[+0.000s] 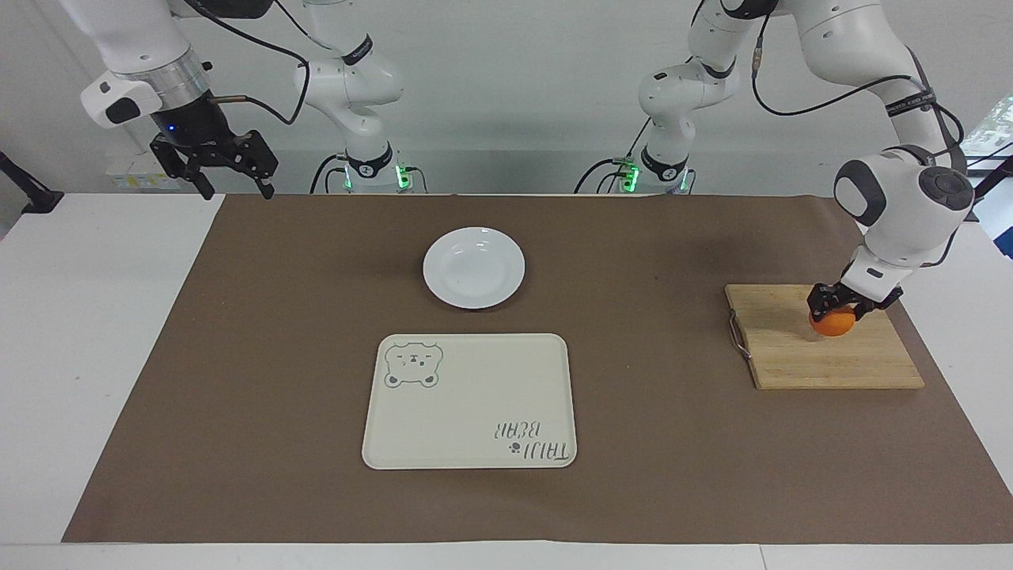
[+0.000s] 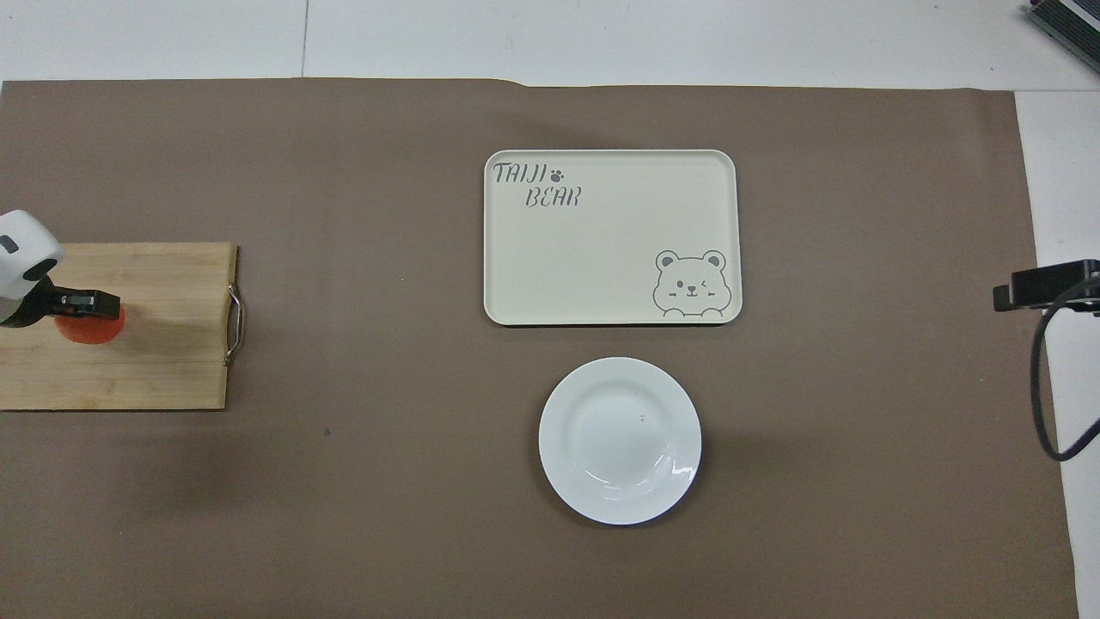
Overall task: Place orange and plate with both arms
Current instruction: 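Lower the left gripper onto the orange and close it, then carry the orange with the left gripper over the white plate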
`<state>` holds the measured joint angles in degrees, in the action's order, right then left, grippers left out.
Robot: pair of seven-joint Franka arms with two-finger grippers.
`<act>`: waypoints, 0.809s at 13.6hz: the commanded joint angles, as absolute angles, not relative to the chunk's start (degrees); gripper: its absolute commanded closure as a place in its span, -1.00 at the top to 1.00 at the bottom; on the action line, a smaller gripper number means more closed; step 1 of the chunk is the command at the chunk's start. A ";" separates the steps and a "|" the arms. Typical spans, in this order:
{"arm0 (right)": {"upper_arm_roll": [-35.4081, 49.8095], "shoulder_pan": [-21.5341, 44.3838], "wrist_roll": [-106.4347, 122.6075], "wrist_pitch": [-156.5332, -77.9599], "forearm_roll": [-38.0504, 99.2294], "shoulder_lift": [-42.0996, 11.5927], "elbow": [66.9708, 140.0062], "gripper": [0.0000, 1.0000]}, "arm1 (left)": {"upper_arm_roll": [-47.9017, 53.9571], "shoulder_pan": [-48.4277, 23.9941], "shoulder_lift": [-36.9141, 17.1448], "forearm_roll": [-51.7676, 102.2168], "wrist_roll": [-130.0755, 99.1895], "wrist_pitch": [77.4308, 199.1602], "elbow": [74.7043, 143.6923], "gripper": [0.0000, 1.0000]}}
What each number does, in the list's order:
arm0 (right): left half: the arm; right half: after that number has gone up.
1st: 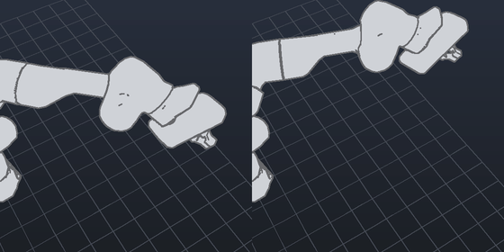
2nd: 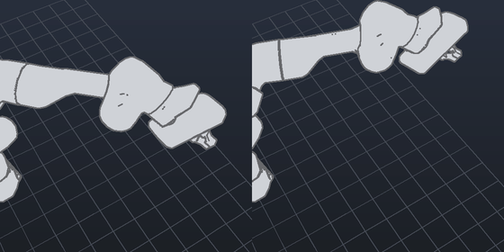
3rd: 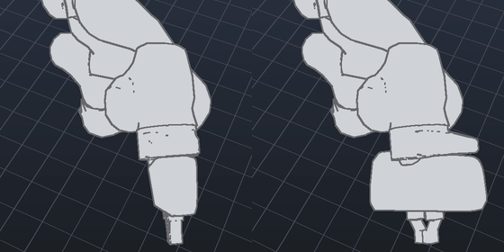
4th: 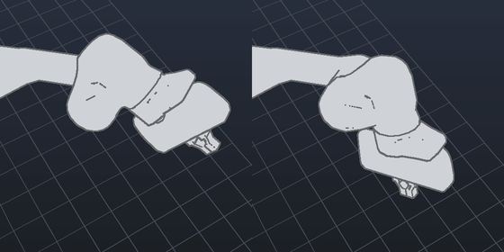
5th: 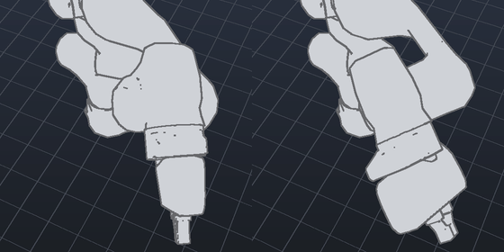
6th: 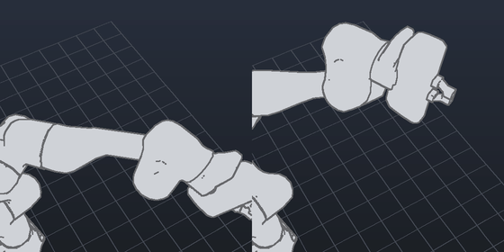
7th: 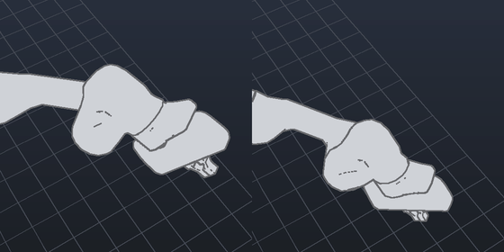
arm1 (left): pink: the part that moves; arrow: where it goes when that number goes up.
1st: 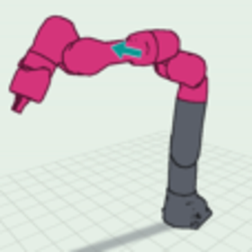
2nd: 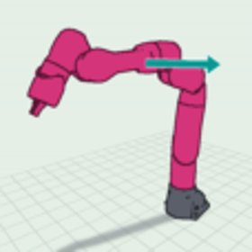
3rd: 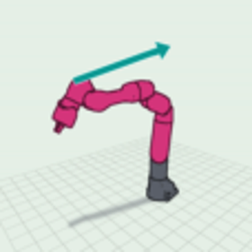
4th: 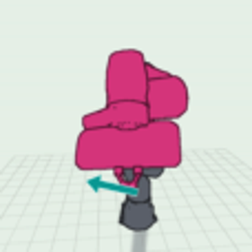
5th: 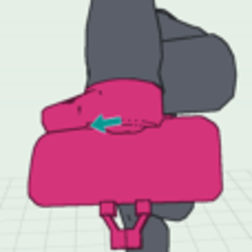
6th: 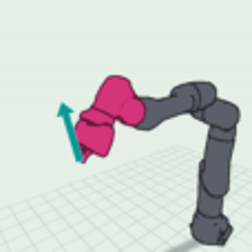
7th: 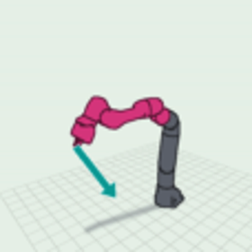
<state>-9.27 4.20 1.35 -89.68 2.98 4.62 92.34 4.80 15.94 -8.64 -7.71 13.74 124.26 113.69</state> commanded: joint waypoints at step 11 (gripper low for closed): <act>-8.53 5.10 1.41 -88.59 -1.41 4.66 92.28 1.00 | 4.83 -24.93 -1.40 0.07 -7.72 119.08 112.07 -1.00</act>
